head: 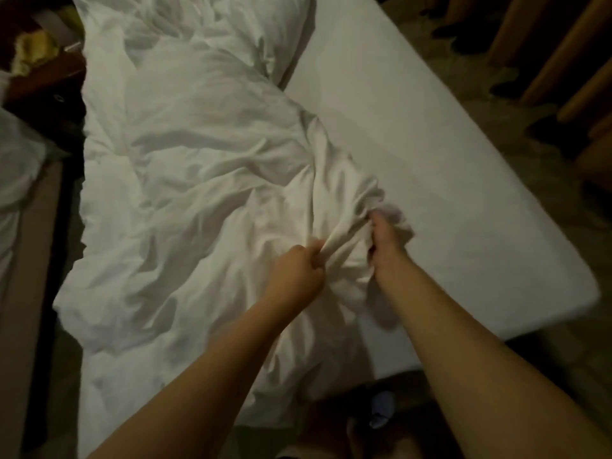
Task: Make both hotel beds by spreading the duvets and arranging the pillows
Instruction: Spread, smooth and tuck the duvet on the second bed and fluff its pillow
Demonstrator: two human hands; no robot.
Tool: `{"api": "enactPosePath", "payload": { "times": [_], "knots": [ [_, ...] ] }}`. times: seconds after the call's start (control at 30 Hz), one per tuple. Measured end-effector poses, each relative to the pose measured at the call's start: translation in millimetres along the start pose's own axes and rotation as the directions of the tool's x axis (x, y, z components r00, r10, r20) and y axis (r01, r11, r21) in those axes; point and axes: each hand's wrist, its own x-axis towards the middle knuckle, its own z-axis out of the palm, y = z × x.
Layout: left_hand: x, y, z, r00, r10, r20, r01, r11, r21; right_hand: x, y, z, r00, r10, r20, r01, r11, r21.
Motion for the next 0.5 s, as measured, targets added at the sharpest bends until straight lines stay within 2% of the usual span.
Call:
{"api": "enactPosePath", "payload": {
  "times": [0.07,0.13,0.2,0.23,0.3,0.37,0.43,0.5],
  "knots": [
    [-3,21,-5,0.998,0.060,0.032,-0.061,0.998,0.034,-15,-47,-21,0.990,-0.129,-0.060,0.133,0.989,0.067],
    [-7,58,-13,0.984,0.176,-0.014,-0.176,0.984,-0.004,-48,-115,-41,0.939,-0.297,-0.174,0.316,0.944,0.098],
    [-14,110,-24,0.934,0.340,-0.105,-0.347,0.936,-0.055,-95,-184,-51,0.838,-0.488,-0.243,0.519,0.851,0.080],
    [-18,137,-29,0.897,0.419,-0.144,-0.431,0.900,-0.063,-121,-214,-54,0.784,-0.580,-0.223,0.608,0.790,0.080],
    [-27,188,-36,0.836,0.530,-0.141,-0.542,0.838,-0.062,-167,-260,-69,0.647,-0.720,-0.251,0.749,0.661,0.037],
    [-35,221,-33,0.785,0.618,-0.055,-0.620,0.780,-0.086,-198,-284,-97,0.537,-0.786,-0.307,0.831,0.556,0.027],
    [-41,234,-20,0.753,0.656,0.053,-0.648,0.754,-0.108,-209,-282,-131,0.438,-0.810,-0.391,0.867,0.495,-0.053],
    [-45,233,-7,0.789,0.612,0.065,-0.600,0.788,-0.139,-208,-253,-157,0.420,-0.793,-0.442,0.798,0.555,-0.236]
  ]
}}
